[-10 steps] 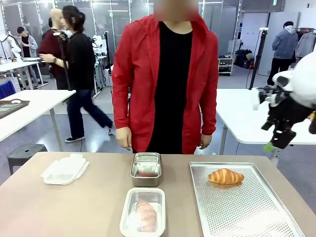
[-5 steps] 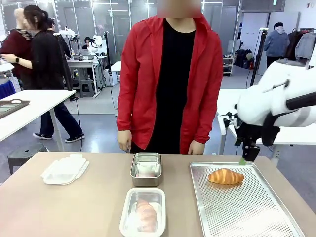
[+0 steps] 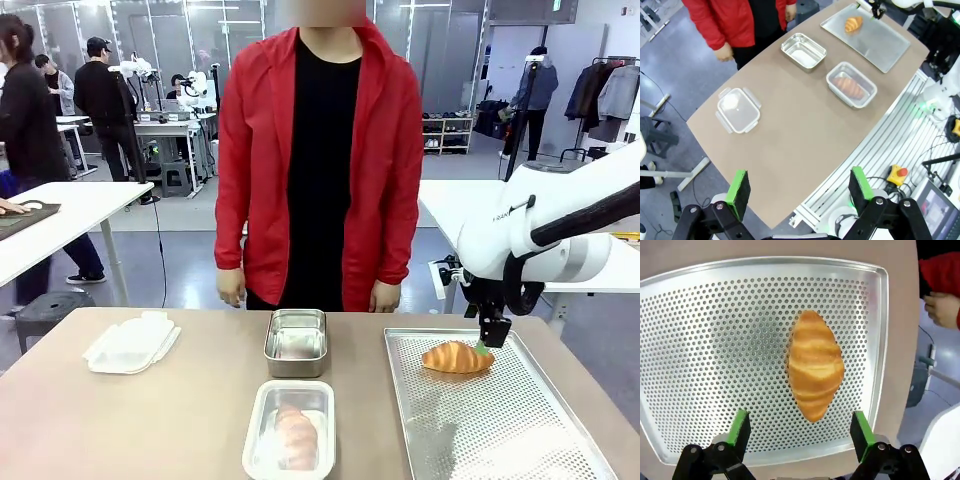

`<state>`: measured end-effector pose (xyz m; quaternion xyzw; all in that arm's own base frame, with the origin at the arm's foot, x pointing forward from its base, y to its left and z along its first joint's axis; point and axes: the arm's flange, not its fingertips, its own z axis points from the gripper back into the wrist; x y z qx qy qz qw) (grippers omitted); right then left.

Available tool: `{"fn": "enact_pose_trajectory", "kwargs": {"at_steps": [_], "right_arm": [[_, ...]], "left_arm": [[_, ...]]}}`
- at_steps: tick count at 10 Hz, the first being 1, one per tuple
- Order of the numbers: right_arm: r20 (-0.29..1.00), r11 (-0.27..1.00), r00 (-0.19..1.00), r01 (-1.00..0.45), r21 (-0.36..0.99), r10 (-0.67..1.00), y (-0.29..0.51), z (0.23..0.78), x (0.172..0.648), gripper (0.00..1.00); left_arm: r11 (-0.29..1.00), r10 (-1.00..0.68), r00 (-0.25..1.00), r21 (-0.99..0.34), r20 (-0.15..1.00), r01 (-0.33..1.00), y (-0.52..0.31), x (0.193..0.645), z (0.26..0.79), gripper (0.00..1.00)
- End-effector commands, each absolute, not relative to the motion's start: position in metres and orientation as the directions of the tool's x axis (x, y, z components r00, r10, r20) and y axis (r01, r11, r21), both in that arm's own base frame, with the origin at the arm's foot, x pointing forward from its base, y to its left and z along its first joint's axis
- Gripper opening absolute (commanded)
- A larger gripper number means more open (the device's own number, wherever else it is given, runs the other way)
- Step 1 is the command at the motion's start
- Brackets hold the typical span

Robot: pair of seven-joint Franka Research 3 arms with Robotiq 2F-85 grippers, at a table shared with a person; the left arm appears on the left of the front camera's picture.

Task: Place the bread into the airtight container.
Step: Pick up a Butter Roll and place it into an empty Airtight Container.

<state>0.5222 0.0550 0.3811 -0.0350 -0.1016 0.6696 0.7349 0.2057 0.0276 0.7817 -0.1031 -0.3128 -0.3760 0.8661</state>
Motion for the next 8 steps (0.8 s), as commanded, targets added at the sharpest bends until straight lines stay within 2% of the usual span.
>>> {"fn": "enact_pose_trajectory", "kwargs": {"at_steps": [1, 6, 8], "right_arm": [[0.089, 0.081, 0.064, -0.977, -0.197, 0.994, 0.057, 0.386, 0.52, 1.0], [0.097, 0.088, 0.07, -0.977, -0.195, 0.993, 0.059, 0.385, 0.522, 1.0], [0.113, 0.101, 0.081, -0.976, -0.191, 0.99, 0.066, 0.367, 0.532, 1.0]], "left_arm": [[0.693, -0.589, 0.519, 0.058, 0.62, 0.718, 0.027, 0.206, 0.783, 1.0], [0.693, -0.589, 0.519, 0.058, 0.62, 0.718, 0.027, 0.206, 0.783, 1.0], [0.693, -0.589, 0.519, 0.058, 0.62, 0.718, 0.027, 0.206, 0.783, 1.0]]}}
